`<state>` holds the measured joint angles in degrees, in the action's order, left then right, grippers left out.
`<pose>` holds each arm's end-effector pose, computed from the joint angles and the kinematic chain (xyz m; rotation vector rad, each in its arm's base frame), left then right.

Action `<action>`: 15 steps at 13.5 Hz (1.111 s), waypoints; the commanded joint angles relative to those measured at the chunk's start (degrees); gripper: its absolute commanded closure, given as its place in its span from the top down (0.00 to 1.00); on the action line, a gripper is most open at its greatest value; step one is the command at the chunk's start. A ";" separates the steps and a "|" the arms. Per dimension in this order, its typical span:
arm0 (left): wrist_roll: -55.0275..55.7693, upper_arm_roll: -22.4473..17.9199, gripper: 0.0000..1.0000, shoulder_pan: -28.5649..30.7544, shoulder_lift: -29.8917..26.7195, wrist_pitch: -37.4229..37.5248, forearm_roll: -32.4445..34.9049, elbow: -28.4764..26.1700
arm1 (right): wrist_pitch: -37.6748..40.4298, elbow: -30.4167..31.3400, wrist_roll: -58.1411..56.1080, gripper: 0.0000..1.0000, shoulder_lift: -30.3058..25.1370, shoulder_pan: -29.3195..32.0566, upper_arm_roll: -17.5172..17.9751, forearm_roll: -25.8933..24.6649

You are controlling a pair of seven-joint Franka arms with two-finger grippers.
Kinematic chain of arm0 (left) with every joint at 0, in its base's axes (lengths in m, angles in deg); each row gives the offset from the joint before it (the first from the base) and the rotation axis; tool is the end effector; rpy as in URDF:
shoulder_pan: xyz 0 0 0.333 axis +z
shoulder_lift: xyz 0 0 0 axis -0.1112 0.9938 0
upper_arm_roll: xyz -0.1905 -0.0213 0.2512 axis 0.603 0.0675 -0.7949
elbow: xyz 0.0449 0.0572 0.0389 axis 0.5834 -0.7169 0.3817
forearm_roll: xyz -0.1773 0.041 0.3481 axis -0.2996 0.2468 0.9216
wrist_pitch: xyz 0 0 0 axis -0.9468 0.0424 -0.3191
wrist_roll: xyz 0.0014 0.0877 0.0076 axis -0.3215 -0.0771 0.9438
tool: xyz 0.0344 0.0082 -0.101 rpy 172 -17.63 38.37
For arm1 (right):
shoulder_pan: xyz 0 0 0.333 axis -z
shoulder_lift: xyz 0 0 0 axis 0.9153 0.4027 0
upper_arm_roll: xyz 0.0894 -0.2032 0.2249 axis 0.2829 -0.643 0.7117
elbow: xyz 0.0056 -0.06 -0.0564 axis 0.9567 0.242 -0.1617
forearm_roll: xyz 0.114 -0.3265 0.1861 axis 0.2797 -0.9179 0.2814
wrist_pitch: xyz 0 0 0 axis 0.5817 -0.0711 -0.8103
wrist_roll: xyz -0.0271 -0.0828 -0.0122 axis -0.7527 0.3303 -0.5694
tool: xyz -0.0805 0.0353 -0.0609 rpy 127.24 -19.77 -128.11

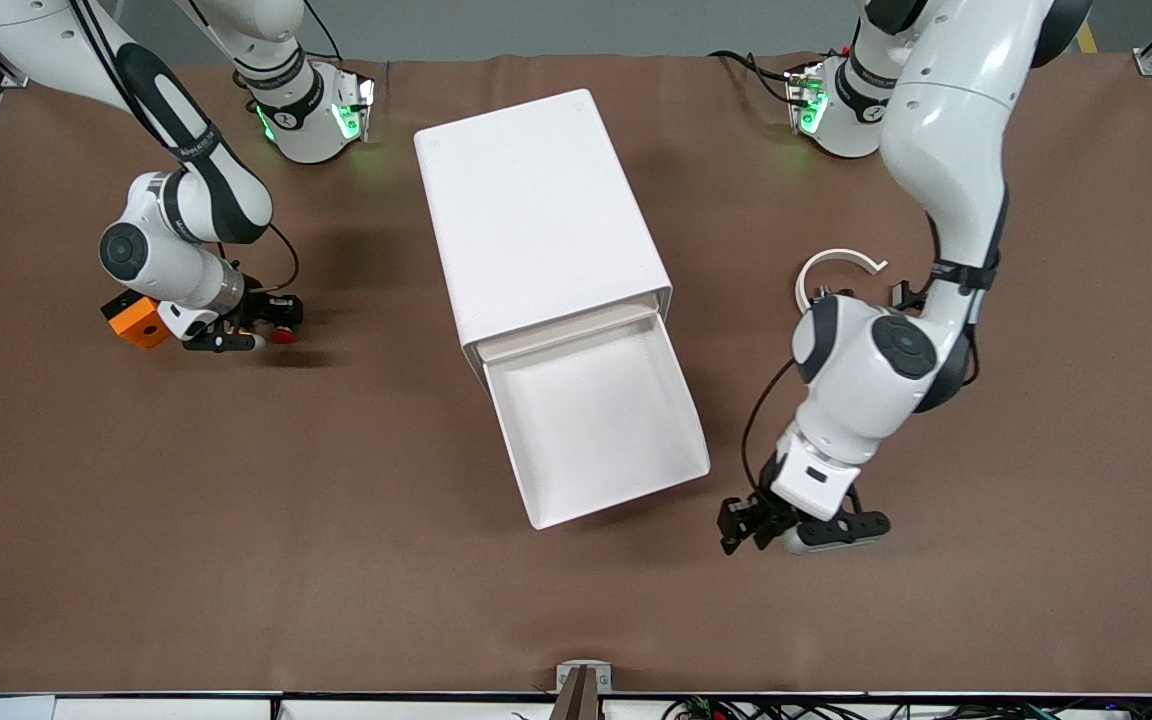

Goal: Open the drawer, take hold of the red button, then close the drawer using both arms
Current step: 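Place the red button beside the yellow button while the left gripper approaches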

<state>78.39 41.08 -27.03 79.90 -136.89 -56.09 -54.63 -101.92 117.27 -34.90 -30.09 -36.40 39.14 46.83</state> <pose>0.7167 -0.2854 0.3228 2.6862 0.3314 0.6185 0.4283 -0.0171 0.1694 -3.0192 0.0605 0.2667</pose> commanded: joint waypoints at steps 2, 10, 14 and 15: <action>3.09 -0.61 0.00 -2.47 2.98 -1.98 -0.90 1.82 | -1.02 1.32 -0.78 0.00 0.32 1.27 0.80 -0.60; 3.10 -0.17 0.00 -5.37 4.65 -0.84 -1.08 1.64 | 5.88 -1.73 0.37 1.00 -1.16 2.41 1.23 -0.51; 3.44 1.58 0.00 -6.51 4.12 3.03 -3.00 1.82 | 29.69 -15.52 0.45 1.00 -4.51 2.23 1.59 -0.34; 3.45 1.76 0.00 -6.69 3.95 3.56 -4.75 1.82 | 35.40 -19.47 0.45 1.00 -4.60 2.06 1.67 -0.34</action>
<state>81.71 41.99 -33.24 84.07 -135.35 -57.70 -53.45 -75.51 104.15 -34.80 -33.63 -35.38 39.57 46.83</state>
